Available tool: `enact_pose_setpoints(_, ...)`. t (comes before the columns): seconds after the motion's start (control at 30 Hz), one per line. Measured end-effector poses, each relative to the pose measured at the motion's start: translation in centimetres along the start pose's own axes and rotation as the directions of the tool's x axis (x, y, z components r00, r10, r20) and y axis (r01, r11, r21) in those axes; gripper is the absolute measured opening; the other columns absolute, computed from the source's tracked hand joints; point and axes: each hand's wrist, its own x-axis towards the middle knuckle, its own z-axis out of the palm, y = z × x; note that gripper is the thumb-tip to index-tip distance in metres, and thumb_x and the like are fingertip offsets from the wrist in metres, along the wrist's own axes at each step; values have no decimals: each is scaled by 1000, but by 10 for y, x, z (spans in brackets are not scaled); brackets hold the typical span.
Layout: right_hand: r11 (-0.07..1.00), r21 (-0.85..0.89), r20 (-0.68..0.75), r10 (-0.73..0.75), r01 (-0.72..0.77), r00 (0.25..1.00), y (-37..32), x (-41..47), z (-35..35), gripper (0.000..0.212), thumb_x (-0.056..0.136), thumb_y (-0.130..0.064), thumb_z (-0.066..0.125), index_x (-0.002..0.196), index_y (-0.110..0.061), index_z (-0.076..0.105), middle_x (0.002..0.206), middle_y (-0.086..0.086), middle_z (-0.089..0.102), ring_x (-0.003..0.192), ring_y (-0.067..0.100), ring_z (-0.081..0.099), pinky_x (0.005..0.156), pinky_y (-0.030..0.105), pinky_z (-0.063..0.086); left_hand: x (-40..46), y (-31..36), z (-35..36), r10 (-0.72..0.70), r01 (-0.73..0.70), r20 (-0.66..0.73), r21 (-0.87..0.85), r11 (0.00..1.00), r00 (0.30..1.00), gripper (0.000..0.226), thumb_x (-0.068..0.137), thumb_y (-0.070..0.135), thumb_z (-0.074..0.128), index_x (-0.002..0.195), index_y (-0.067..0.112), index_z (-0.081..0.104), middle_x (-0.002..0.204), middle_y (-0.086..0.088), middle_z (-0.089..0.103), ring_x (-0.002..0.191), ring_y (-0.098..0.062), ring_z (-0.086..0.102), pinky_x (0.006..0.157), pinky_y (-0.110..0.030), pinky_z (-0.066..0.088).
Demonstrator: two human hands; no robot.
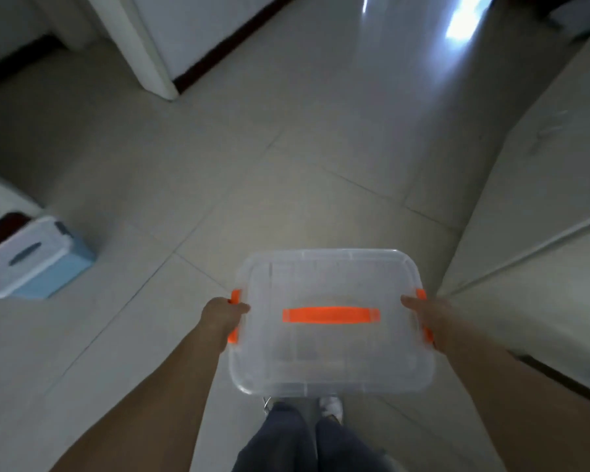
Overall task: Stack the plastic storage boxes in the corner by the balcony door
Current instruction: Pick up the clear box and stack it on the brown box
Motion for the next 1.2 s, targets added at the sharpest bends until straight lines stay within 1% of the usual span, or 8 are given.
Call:
enact_pose_setpoints(0.07, 993, -110, 38, -29, 33, 999, -15, -14, 27, 15, 87, -19, 62, 96, -7, 62, 70, 12, 61, 58, 25, 58, 65, 33, 49, -12, -15, -34, -36, 31, -53, -96, 995, 998, 37, 83, 6, 62, 115, -12, 58, 114, -29, 61, 107, -40, 60, 79, -37, 45)
enact_pose_setpoints(0.3, 871, -408, 211, -201, 273, 957, -52, -86, 166, 33, 82, -22, 69, 100, 6, 66, 93, 23, 64, 86, 34, 63, 84, 45, 52, -63, -98, -174, -181, 57, -229, -461, 886, 956, 31, 82, 3, 61, 111, -7, 59, 104, -22, 58, 93, -31, 56, 82, -40, 46)
enact_pose_setpoints(0.43, 787, -485, 345, -228, 381, 910, -49, -151, 264, 22, 82, -25, 68, 76, -5, 61, 69, 12, 57, 58, 25, 54, 59, 29, 45, -87, -172, -257, -237, -1, -332, -583, 812, 913, 33, 82, 2, 60, 115, -6, 59, 106, -23, 60, 90, -28, 55, 84, -40, 46)
enact_pose_setpoints(0.6, 678, -555, 480, -212, 482, 851, -14, -241, 379, 25, 81, -27, 69, 72, -6, 59, 69, 12, 57, 59, 25, 54, 54, 25, 39, -121, -273, -349, -329, -62, -393, -716, 695, 858, 4, 82, -1, 60, 86, -1, 61, 90, -19, 57, 84, -25, 54, 77, -35, 44)
enact_pose_setpoints(0.7, 595, -571, 593, -178, 566, 785, 21, -303, 461, 23, 81, -29, 68, 82, -7, 62, 78, 13, 63, 69, 28, 60, 65, 30, 47, -142, -350, -407, -409, -102, -421, -787, 608, 810, 18, 82, -4, 58, 67, 3, 52, 73, -14, 52, 68, -24, 52, 67, -27, 42)
enact_pose_setpoints(0.8, 493, -594, 670, -134, 636, 730, 54, -356, 525, 22, 81, -31, 68, 80, -10, 61, 77, 10, 64, 66, 26, 59, 62, 29, 45, -167, -413, -445, -501, -108, -432, -827, 552, 750, 6, 83, -2, 60, 81, -1, 54, 77, -15, 53, 80, -25, 53, 73, -34, 44)
enact_pose_setpoints(1.03, 297, -572, 805, 24, 765, 593, 146, -471, 666, 20, 83, -30, 66, 79, -11, 58, 74, 8, 63, 64, 23, 59, 59, 28, 48, -228, -555, -503, -723, -122, -377, -917, 381, 578, 32, 79, 7, 65, 110, -2, 60, 100, -17, 59, 102, -35, 61, 86, -43, 48)
enact_pose_setpoints(1.2, 145, -510, 856, 184, 848, 483, 227, -555, 770, 20, 83, -32, 65, 80, -13, 59, 79, 8, 63, 71, 23, 59, 75, 35, 50, -261, -651, -540, -841, -187, -303, -952, 243, 449, 33, 80, 9, 65, 110, -2, 60, 100, -16, 59, 90, -31, 55, 83, -41, 47)
